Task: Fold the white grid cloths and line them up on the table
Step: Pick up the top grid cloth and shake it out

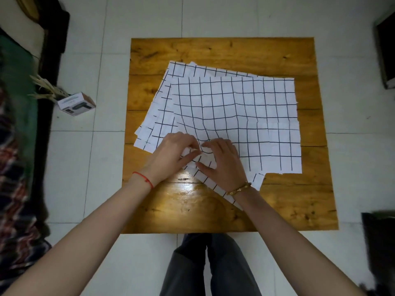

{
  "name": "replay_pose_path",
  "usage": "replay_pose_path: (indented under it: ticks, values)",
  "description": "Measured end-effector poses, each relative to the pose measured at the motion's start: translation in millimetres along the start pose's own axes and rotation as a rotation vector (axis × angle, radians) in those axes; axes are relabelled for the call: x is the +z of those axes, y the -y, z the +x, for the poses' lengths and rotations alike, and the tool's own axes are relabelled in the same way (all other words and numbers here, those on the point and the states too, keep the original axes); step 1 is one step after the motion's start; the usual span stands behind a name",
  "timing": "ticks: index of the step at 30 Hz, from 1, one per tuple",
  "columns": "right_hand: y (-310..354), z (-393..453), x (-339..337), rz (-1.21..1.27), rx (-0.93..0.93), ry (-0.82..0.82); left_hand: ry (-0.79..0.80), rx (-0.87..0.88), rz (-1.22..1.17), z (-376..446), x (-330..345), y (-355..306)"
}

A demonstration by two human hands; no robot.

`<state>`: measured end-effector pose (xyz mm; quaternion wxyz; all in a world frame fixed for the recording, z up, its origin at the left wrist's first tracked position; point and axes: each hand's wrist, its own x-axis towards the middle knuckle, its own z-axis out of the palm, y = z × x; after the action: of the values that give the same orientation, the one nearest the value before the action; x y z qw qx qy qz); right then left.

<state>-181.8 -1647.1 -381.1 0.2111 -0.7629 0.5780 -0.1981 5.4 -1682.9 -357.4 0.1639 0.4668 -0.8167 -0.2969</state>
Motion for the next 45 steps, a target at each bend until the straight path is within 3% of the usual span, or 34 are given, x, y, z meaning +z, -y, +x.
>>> replay_pose_path:
  ticks: [3, 9, 15, 25, 30, 39, 45]
  values:
    - [16, 5, -23, 0.005, -0.018, -0.095, -0.010, 0.030, -0.116, 11, -15, -29]
    - [31, 0, -88, 0.084, 0.137, -0.152, -0.061, 0.001, -0.200, 19, -47, -71]
    - [42, -8, -171, 0.277, 0.165, -0.226, -0.061, 0.079, 0.027, 30, -72, -93]
    - [27, -13, -292, 0.337, 0.324, -0.376, -0.124, -0.015, 0.099, 35, -140, -133]
    - [26, -12, -338, 0.364, 0.336, -0.433, -0.232, 0.043, 0.159, 29, -181, -153]
    - [31, -7, -386, 0.241, 0.254, -0.511, -0.405, 0.093, 0.267, 8, -252, -177]
    - [31, -12, -398, 0.000, 0.199, -0.471, -0.438, 0.122, 0.300, -16, -271, -190]
